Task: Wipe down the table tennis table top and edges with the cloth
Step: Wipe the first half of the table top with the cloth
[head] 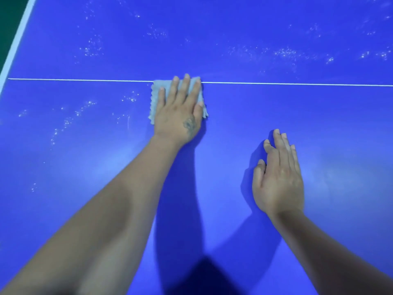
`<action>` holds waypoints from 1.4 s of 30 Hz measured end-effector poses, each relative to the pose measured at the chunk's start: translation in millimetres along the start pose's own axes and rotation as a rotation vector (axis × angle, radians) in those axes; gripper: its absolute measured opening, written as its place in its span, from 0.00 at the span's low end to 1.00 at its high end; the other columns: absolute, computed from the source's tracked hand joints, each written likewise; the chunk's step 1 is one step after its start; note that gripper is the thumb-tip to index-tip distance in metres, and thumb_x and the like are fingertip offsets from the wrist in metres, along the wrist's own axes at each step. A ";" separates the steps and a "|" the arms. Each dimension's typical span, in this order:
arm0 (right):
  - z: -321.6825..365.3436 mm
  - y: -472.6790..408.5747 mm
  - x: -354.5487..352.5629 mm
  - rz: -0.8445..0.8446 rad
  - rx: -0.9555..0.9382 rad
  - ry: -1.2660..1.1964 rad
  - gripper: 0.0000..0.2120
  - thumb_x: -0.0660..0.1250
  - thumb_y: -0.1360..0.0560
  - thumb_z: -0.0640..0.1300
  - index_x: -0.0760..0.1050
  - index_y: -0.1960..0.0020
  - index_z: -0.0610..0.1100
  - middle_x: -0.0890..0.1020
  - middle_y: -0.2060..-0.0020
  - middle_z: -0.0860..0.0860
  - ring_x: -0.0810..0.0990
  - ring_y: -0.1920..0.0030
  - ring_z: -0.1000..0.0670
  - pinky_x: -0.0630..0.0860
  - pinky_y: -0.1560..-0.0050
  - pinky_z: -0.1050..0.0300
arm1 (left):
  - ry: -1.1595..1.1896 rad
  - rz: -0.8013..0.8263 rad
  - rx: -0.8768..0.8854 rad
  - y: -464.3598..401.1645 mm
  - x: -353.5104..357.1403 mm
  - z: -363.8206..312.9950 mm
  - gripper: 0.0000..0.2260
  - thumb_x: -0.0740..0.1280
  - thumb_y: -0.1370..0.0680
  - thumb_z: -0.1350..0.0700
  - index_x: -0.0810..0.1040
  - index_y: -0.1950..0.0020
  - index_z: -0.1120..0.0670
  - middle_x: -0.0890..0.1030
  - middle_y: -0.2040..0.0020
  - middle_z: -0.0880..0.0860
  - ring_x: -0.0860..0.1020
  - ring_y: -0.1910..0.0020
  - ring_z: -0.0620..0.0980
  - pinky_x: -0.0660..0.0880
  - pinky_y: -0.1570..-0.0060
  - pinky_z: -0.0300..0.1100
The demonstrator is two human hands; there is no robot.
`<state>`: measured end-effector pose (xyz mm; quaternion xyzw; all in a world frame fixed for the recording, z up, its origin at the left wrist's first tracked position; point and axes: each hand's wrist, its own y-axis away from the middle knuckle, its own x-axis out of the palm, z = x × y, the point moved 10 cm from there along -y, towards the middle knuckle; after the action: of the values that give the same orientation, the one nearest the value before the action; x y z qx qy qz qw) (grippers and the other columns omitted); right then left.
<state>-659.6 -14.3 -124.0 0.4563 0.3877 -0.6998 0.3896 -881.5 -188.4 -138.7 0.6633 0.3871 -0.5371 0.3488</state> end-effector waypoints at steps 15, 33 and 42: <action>0.6 -0.6 1.1 0.016 -0.016 -0.010 0.24 0.53 0.17 0.41 0.71 0.24 0.32 0.64 0.17 0.39 0.58 0.15 0.40 0.58 0.16 0.37 | 0.006 -0.082 -0.321 138.2 -6.6 45.4 0.29 0.46 0.12 0.43 0.50 0.12 0.49 0.52 0.12 0.53 0.49 0.13 0.56 0.48 0.16 0.61; 102.9 61.4 22.6 0.192 -0.210 0.018 0.35 0.59 0.14 0.60 0.59 0.14 0.42 0.55 0.13 0.48 0.51 0.13 0.45 0.56 0.16 0.36 | 0.033 -0.032 -0.152 36.5 -25.5 129.6 0.28 0.45 0.13 0.42 0.51 0.12 0.47 0.53 0.12 0.51 0.48 0.13 0.56 0.46 0.16 0.61; 103.8 60.3 24.2 0.190 -0.204 0.020 0.32 0.58 0.14 0.56 0.62 0.15 0.40 0.59 0.14 0.47 0.53 0.13 0.44 0.57 0.17 0.35 | 0.008 -0.061 -0.196 182.2 -20.3 93.3 0.28 0.49 0.12 0.45 0.50 0.12 0.50 0.53 0.12 0.53 0.49 0.13 0.56 0.48 0.16 0.62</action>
<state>-647.1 -136.0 -128.6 0.4561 0.4156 -0.6121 0.4945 -763.4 -356.4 -127.0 0.6161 0.4593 -0.5044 0.3937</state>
